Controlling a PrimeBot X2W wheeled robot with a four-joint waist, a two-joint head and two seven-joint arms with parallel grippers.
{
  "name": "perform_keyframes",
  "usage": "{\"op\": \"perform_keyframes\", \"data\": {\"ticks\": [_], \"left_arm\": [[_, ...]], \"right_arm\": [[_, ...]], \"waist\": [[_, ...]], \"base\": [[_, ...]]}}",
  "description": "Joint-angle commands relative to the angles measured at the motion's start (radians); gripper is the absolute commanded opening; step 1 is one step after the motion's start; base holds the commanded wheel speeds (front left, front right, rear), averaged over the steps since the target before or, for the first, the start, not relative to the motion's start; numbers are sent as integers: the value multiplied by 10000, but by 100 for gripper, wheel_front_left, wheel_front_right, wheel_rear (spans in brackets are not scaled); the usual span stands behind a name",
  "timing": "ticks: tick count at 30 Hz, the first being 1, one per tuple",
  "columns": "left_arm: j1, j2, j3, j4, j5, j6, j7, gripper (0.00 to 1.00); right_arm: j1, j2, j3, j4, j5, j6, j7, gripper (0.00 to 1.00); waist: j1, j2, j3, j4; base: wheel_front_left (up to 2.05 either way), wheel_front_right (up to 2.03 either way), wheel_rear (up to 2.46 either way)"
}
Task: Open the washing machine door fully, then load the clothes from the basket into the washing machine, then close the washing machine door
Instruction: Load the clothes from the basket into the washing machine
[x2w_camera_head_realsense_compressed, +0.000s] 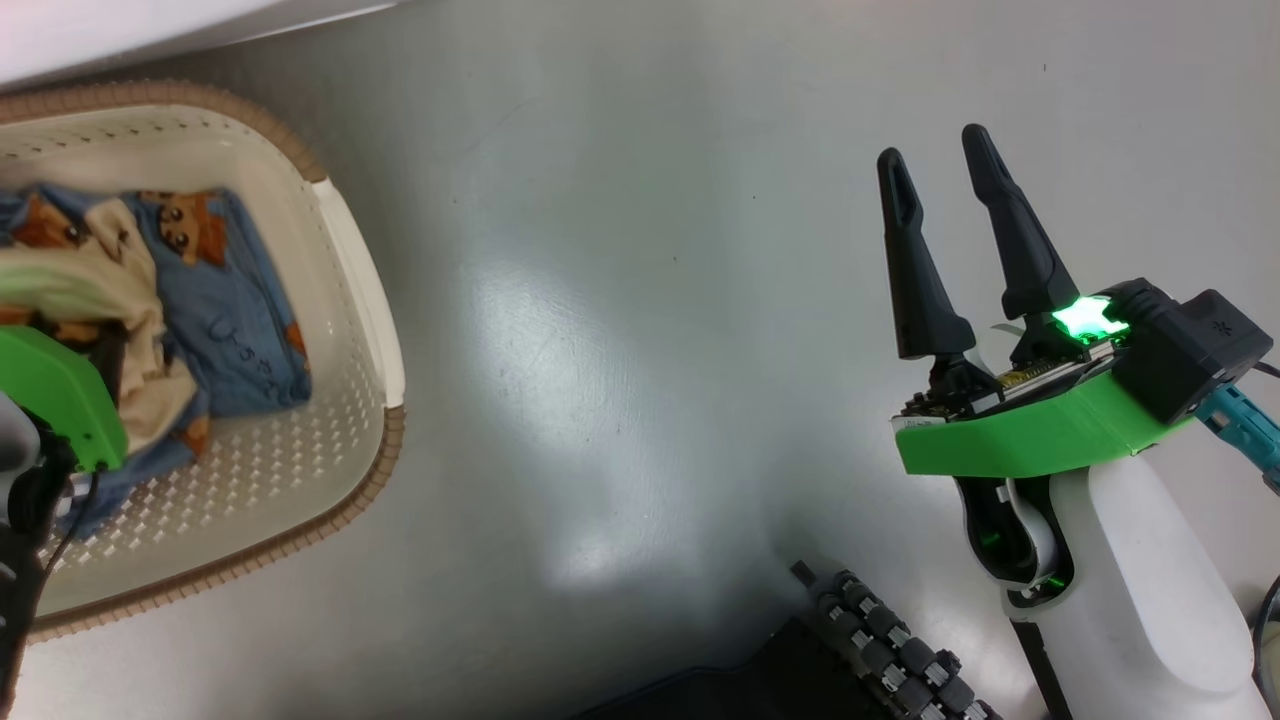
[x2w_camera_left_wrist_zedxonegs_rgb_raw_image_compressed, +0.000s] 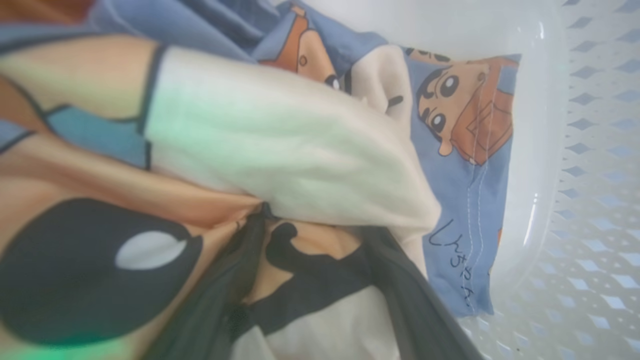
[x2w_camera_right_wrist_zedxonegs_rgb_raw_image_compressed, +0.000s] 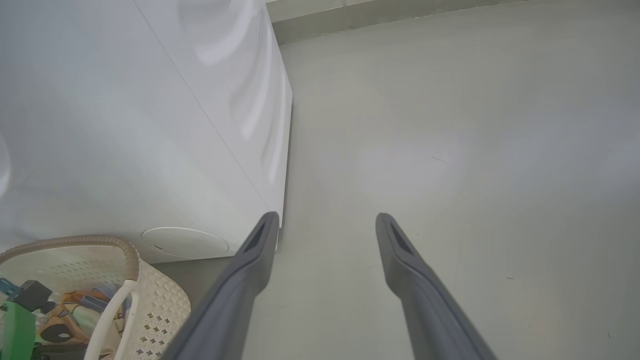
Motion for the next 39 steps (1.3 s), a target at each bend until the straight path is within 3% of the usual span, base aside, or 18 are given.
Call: {"op": "perform_keyframes", "data": {"ticks": [1,8,9,11,12,24,39], "left_arm": [[263,332,38,128,-82,-21,445,100],[148,416,-35,244,-24,170,369,100],[140,404,-20,253,-41,167,292,95],[132,383,-17,269,-65,151,229,9],[136,376,-25,276,-74,138,225,0],[558,197,99,222,-560,-12,-371,0],[2268,65,-241,-1759,-1707,-20,-1724,0]], "right_arm": [[441,-7,240,-221,149,56,-49,100],[433,-7,232,-243,127,56,-49,100],[423,-7,233,-247,122,56,-49,100],[392,-7,244,-243,116,56,-49,100],[372,-7,257,-234,116,56,-49,100],[-13,-7,422,-45,321,56,-49,100],[-30,-7,430,522,441,56,-49,100]], "waist": [[0,0,-11,2],[0,0,-12,41],[0,0,-12,48],[0,0,-13,60],[0,0,-17,65],[0,0,-687,36],[0,0,-2784,459]], "base": [[0,0,0],[0,0,0],[0,0,0],[0,0,0],[0,0,0],[0,0,0],[0,0,0]]}}
